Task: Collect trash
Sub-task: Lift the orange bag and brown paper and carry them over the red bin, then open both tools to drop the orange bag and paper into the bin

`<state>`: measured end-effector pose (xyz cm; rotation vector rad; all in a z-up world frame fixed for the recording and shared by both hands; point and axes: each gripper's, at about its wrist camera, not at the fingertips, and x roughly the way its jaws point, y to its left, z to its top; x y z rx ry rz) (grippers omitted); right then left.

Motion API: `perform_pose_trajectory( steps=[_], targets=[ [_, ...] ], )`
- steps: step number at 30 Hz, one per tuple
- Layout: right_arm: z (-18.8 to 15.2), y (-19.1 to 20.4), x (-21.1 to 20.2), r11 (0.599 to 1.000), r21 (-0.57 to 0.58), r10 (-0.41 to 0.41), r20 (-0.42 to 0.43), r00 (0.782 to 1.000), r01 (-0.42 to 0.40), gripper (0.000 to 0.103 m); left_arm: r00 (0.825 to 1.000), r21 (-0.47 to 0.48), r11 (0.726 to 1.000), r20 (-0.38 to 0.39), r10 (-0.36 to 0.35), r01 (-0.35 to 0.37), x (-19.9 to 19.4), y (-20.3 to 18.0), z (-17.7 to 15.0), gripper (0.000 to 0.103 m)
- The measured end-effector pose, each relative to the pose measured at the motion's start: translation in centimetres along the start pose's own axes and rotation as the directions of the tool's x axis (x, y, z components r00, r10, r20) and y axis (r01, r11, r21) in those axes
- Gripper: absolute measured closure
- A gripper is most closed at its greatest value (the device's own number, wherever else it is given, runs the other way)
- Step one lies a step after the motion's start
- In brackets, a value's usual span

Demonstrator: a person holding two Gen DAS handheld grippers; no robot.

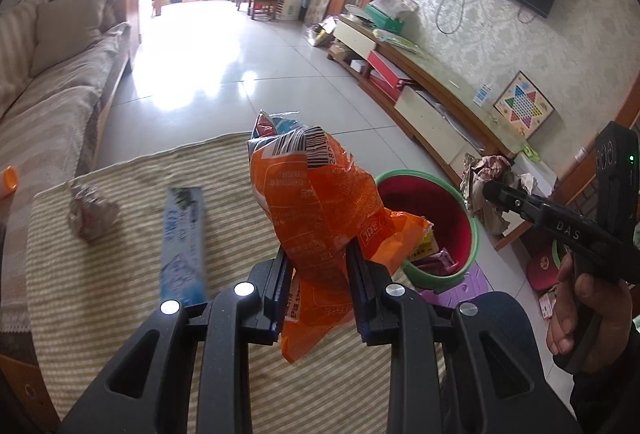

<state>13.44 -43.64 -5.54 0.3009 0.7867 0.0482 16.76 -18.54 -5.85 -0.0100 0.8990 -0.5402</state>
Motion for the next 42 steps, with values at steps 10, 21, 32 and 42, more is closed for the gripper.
perform_pose_trajectory(
  steps=[10,21,32,42],
  targets=[
    [0.7,-7.2,0.1,0.995,0.073,-0.070,0.002,0.998,0.070,0.073,0.995,0.090,0.992,-0.056,-0.086,0.091,5.5,-6.2,2.6,0.079],
    [0.2,-12.0,2.0,0.986,0.137,-0.091,-0.020,0.996,0.093,0.073,0.983,0.161,0.977,-0.146,-0.115,0.139,11.0,-11.5,3.4,0.079],
    [0.1,-13.2,2.9,0.983,0.161,-0.084,-0.022,0.996,0.087,0.073,0.977,0.185,0.973,-0.187,-0.103,0.138,13.6,-13.6,3.6,0.079],
    [0.5,-13.9,2.9,0.982,0.170,-0.080,-0.010,0.997,0.080,0.073,0.972,0.183,0.971,-0.204,-0.115,0.153,14.9,-14.9,4.2,0.077]
  ],
)
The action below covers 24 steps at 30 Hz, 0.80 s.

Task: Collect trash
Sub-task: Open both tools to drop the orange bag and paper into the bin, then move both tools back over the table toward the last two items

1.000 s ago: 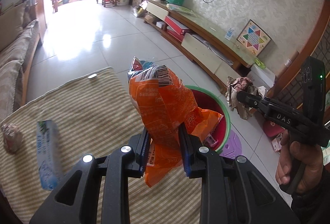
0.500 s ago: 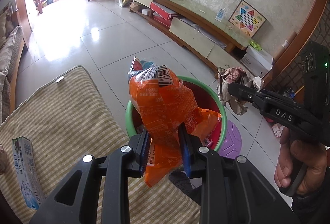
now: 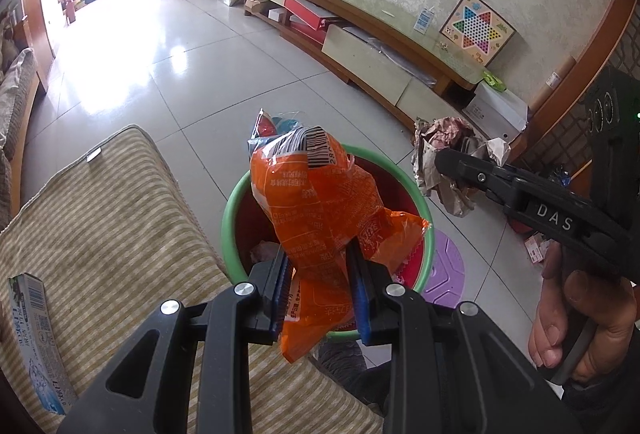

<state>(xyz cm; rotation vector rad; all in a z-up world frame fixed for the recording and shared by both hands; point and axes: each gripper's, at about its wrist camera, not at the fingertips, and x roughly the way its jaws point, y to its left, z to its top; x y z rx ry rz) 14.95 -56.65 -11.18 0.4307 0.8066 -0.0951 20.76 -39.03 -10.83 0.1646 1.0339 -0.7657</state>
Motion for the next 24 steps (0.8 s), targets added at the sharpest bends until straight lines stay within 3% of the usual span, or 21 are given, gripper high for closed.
perform_pose_trajectory(
  steps=[1,2,3,5,8,10,12,15,24],
  targets=[
    [0.0,-0.1,0.0,1.000,-0.002,-0.001,-0.001,1.000,0.001,0.072,1.000,0.000,1.000,-0.004,-0.005,0.005,0.1,-0.1,0.1,0.077],
    [-0.2,0.1,0.1,1.000,-0.002,-0.003,-0.003,1.000,0.003,0.071,1.000,0.001,1.000,-0.011,-0.013,0.013,0.2,-0.2,0.1,0.066],
    [-0.2,0.1,0.2,1.000,0.001,-0.004,-0.006,1.000,0.004,0.068,1.000,0.001,1.000,-0.008,-0.012,0.012,0.1,-0.1,0.1,0.045],
    [-0.3,0.1,0.4,1.000,0.002,0.000,-0.014,1.000,0.000,0.068,1.000,-0.002,1.000,0.024,-0.005,0.005,-0.5,-0.1,0.0,0.032],
    [-0.2,0.4,0.3,1.000,-0.001,0.000,-0.008,1.000,0.000,0.052,1.000,-0.034,0.999,0.029,-0.008,0.009,-1.0,0.6,-0.1,0.026],
    [-0.1,0.7,0.0,1.000,-0.002,-0.008,0.006,1.000,0.008,0.029,0.999,-0.052,0.999,0.043,0.008,-0.006,-1.6,1.3,-0.4,0.021],
    [0.1,1.0,-0.5,1.000,-0.004,-0.018,0.030,0.999,0.018,0.015,0.998,-0.068,0.997,0.058,0.037,-0.033,-2.5,2.0,-0.7,0.015],
    [0.3,1.4,-1.1,1.000,-0.001,-0.025,0.050,0.998,0.025,0.005,0.994,-0.096,0.994,0.085,0.064,-0.056,-4.0,3.1,-1.4,0.011],
    [-0.1,5.5,-2.1,0.999,-0.027,-0.033,0.029,0.999,0.034,0.005,0.976,-0.185,0.971,0.124,0.176,-0.152,-9.3,7.5,-4.1,0.008]
  ],
)
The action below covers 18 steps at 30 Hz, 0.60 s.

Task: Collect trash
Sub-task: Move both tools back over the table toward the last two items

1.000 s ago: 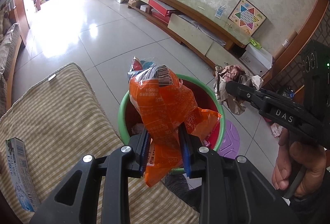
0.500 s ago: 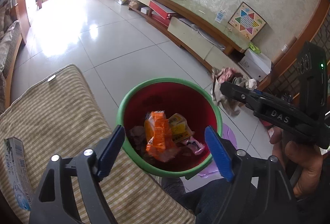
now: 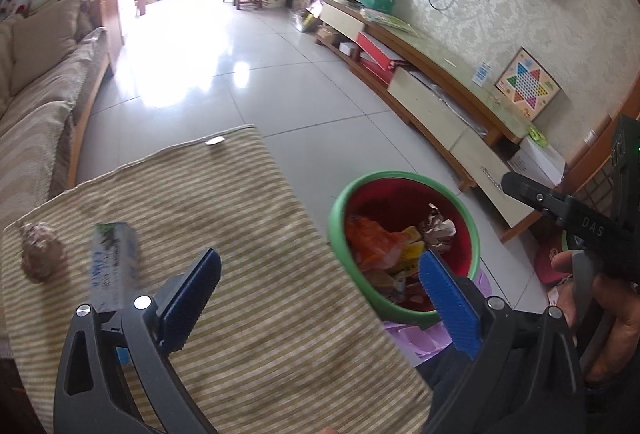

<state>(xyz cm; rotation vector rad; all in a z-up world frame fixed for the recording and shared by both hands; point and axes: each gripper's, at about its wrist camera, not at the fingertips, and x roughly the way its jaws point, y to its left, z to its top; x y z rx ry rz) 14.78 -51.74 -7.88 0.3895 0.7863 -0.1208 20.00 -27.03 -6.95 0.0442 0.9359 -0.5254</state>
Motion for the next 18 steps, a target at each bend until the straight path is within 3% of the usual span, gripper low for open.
perform_pose_trajectory(
  steps=[7,11,18],
  targets=[
    [-1.8,7.6,-0.1,0.994,-0.088,0.056,-0.037,0.998,-0.059,0.005,0.993,-0.114,0.988,0.040,0.109,-0.104,-4.7,7.0,-2.3,0.008],
    [-3.4,12.7,0.8,0.984,-0.147,0.094,-0.076,0.993,-0.104,0.005,0.988,-0.227,0.965,0.053,0.147,-0.131,-7.2,12.0,-4.3,0.008],
    [-7.0,21.6,3.1,0.953,-0.251,0.134,-0.156,0.979,-0.170,0.005,0.977,-0.343,0.924,0.066,0.203,-0.168,-10.4,20.1,-7.1,0.008]
  ],
)
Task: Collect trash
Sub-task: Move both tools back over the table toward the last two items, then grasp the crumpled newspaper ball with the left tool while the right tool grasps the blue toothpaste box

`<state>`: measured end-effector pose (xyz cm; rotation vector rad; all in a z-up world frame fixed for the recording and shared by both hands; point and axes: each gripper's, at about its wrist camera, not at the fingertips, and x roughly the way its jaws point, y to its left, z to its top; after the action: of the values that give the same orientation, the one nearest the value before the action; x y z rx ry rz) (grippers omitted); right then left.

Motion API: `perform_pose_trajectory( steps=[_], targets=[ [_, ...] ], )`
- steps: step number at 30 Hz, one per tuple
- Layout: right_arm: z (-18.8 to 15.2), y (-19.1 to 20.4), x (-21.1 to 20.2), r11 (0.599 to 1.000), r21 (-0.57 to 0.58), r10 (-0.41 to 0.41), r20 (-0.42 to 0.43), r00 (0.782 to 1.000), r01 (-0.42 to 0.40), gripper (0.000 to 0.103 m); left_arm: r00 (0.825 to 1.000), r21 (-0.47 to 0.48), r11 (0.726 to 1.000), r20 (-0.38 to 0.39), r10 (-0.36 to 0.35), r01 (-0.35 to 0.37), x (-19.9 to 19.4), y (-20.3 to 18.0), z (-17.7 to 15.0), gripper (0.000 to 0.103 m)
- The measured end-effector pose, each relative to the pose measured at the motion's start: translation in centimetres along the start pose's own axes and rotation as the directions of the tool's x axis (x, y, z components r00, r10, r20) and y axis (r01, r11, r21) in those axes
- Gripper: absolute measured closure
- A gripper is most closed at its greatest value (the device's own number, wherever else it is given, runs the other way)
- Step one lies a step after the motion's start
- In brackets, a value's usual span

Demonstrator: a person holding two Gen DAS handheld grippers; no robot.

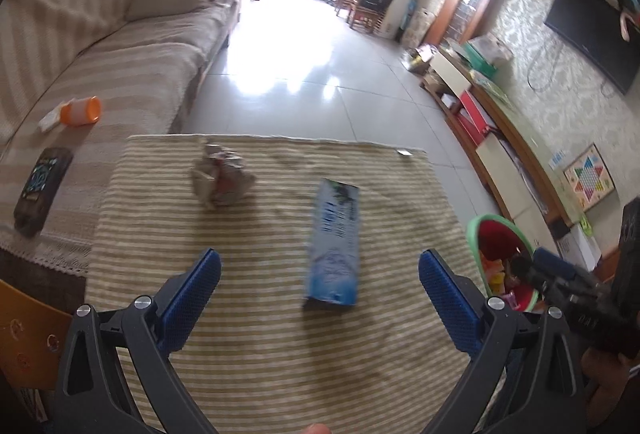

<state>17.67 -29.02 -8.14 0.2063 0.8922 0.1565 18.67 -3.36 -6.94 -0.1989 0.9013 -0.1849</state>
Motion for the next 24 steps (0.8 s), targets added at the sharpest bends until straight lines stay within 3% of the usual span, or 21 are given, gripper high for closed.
perform_pose_trajectory(
  steps=[9,16,24],
  targets=[
    [-0.3,7.1,4.4,0.995,-0.094,0.029,-0.047,0.998,-0.033,0.005,0.999,-0.097,0.994,0.001,0.050,-0.049,3.1,6.6,2.2,0.008],
    [-0.6,9.3,8.4,0.991,-0.125,0.035,-0.090,0.995,-0.046,0.005,0.997,-0.081,0.995,-0.044,0.058,-0.062,8.7,8.1,4.6,0.009],
    [-0.6,9.3,12.9,0.995,-0.081,0.038,-0.142,0.989,-0.049,0.005,0.993,-0.052,0.995,-0.086,0.078,-0.082,13.9,8.0,5.8,0.009]
  ],
)
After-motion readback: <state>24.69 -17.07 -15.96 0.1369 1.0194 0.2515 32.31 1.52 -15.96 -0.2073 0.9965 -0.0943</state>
